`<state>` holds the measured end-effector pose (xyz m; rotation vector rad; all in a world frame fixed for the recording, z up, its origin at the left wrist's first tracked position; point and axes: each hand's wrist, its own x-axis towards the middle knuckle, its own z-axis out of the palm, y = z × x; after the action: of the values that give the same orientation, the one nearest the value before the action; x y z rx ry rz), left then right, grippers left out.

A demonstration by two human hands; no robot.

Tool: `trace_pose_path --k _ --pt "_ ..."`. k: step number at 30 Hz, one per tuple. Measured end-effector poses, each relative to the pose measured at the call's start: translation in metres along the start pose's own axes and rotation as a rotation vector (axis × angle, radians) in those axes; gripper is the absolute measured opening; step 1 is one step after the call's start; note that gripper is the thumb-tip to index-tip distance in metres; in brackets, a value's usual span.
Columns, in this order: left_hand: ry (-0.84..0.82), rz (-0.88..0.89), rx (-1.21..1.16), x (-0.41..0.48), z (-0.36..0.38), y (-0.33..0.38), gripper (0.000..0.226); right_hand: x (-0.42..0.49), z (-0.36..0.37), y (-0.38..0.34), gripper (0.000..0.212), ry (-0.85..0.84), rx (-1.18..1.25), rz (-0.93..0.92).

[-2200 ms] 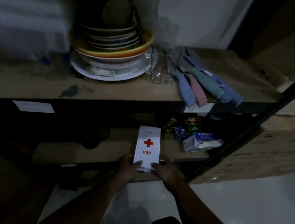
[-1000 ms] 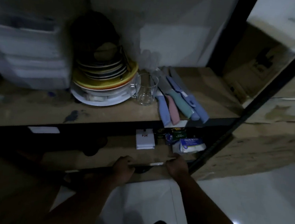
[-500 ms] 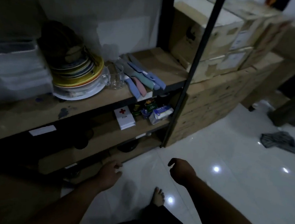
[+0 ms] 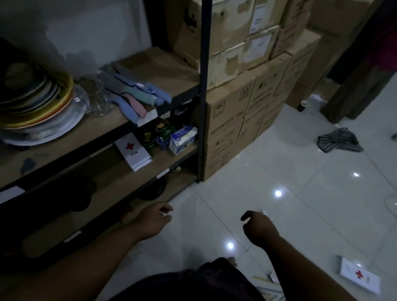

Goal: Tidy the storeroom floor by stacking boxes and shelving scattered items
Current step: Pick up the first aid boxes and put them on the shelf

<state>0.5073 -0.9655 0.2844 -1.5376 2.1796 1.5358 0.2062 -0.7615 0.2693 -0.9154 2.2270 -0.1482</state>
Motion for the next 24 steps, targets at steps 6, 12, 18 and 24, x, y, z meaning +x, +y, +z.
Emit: trace_pose_path --k 6,12,18,24 --pt "-0.012 -0.047 0.069 0.049 -0.005 0.046 0.018 0.042 -0.055 0.030 0.026 0.026 0.049 0.021" --pt "0.035 -0.019 0.063 0.105 -0.003 0.101 0.029 0.091 -0.118 0.051 0.031 0.049 0.050 0.039" --pt "0.010 -0.019 0.130 0.149 0.016 0.146 0.023 0.134 -0.166 0.064 0.032 0.058 0.054 -0.027" --pt "-0.011 -0.030 0.155 0.206 0.032 0.180 0.016 0.196 -0.220 0.064 0.034 0.014 0.000 -0.092"
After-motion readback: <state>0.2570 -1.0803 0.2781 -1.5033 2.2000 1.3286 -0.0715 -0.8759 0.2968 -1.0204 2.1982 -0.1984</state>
